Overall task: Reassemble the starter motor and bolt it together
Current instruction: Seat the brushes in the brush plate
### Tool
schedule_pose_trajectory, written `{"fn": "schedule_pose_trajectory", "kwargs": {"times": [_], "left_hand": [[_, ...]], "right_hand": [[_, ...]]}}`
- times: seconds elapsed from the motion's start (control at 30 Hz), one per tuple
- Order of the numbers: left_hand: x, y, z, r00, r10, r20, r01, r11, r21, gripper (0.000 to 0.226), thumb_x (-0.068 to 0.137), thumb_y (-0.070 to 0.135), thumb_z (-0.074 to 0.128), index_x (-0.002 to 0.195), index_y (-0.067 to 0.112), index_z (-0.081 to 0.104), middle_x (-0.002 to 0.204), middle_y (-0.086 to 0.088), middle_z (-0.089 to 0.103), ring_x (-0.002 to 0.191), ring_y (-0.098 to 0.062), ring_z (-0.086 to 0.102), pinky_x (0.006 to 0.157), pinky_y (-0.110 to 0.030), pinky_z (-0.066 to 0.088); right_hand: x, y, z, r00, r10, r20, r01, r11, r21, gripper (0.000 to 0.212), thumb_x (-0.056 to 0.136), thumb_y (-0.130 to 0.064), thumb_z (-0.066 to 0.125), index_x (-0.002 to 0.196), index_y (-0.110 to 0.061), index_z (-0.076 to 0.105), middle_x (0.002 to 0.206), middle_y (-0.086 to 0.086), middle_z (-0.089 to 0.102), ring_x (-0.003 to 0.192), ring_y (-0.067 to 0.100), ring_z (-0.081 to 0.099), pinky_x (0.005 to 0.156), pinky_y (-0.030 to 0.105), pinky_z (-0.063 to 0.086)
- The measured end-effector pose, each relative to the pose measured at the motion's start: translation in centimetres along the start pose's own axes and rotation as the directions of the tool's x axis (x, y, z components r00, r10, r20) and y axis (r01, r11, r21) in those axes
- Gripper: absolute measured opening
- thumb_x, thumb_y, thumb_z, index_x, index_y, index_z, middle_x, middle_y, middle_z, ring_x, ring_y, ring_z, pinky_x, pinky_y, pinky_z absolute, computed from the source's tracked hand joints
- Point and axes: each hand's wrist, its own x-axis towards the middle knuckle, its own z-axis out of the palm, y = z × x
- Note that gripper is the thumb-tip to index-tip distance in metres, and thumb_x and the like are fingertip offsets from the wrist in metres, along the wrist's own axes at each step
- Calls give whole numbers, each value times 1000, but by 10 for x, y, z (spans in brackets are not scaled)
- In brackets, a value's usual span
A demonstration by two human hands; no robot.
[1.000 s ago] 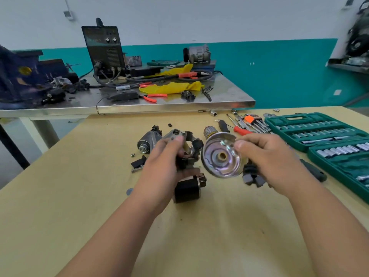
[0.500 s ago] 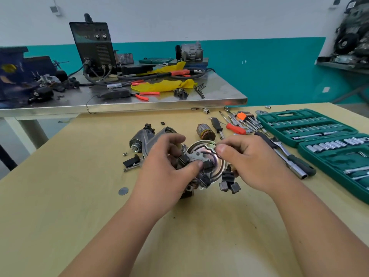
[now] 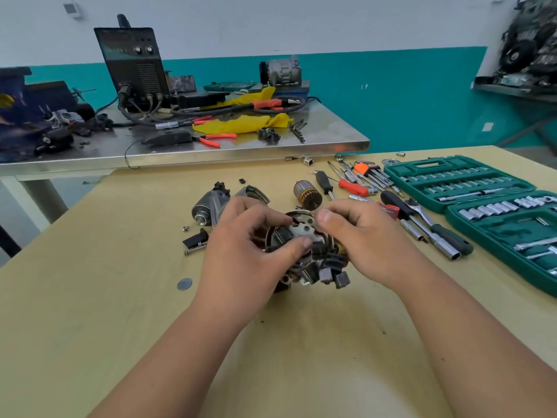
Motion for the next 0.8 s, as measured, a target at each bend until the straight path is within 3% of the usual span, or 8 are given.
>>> {"fn": "schedule_pose_trajectory", "kwargs": {"times": [0.23, 0.33, 0.43, 0.57, 0.63, 0.67, 0.73, 0.8], "left_hand": [[-4, -3, 5, 989, 126, -80, -119, 989, 87, 39, 71, 36, 84, 101, 36, 59, 102, 19, 49, 96, 2, 53, 78, -9, 45], [-2, -2, 3, 999, -33, 18, 31, 994, 100, 45, 70, 49, 75, 109, 39, 54, 103, 21, 57, 94, 6, 56, 74, -8, 44], [1, -6, 1, 990, -122, 74, 114, 988, 101, 28, 78, 43, 73, 102, 31, 67, 90, 19, 68, 83, 6, 63, 67, -10, 48], [2, -5, 1, 973, -226, 51, 229, 970, -81, 13, 80, 31, 76, 92, 30, 70, 79, 17, 71, 73, 2, 67, 58, -9, 49], [2, -4, 1, 960, -278, 42, 281, 945, -166, 11, 81, 30, 77, 89, 30, 69, 80, 17, 72, 71, 0, 69, 57, -13, 52], [3, -4, 1, 956, -292, 40, 294, 936, -192, 11, 80, 30, 77, 88, 30, 69, 80, 17, 72, 70, -1, 69, 57, -14, 52], [2, -3, 2, 954, -294, 54, 299, 928, -221, 12, 81, 30, 77, 90, 29, 70, 81, 16, 72, 69, -1, 69, 56, -14, 51], [1, -1, 3, 942, -317, 109, 335, 898, -285, 15, 81, 34, 76, 93, 28, 71, 84, 12, 73, 74, -4, 70, 59, -16, 53]], "right_hand": [[-2, -1, 1, 997, -49, 66, 48, 999, 11, 22, 88, -43, 48, 83, -40, 69, 82, 4, 69, 74, 23, 61, 57, 27, 46], [-1, -1, 3, 995, -51, 84, 52, 999, -5, 21, 88, -43, 48, 83, -45, 68, 85, -3, 68, 78, 19, 60, 58, 26, 46], [-2, 0, 5, 994, -52, 98, 53, 999, -11, 22, 95, -36, 50, 87, -42, 70, 85, 1, 68, 77, 22, 60, 58, 27, 46], [-2, -2, 3, 996, -8, 91, 2, 998, 65, 22, 91, -44, 49, 93, -39, 70, 86, 5, 70, 79, 31, 65, 61, 35, 54], [-3, -3, 0, 992, 20, 124, -41, 986, 164, 26, 81, -52, 52, 95, -39, 70, 83, 6, 69, 71, 38, 65, 54, 44, 56], [-4, -3, -1, 988, 17, 152, -45, 982, 181, 29, 76, -53, 54, 96, -39, 69, 81, 3, 69, 63, 37, 61, 49, 40, 53], [-5, -4, -2, 982, 1, 187, -25, 991, 129, 30, 72, -52, 57, 96, -39, 69, 79, -6, 70, 54, 31, 57, 46, 36, 47], [-5, -4, -1, 988, 9, 157, -26, 994, 107, 28, 73, -49, 60, 94, -35, 71, 78, -6, 71, 57, 36, 61, 48, 44, 51]]}}
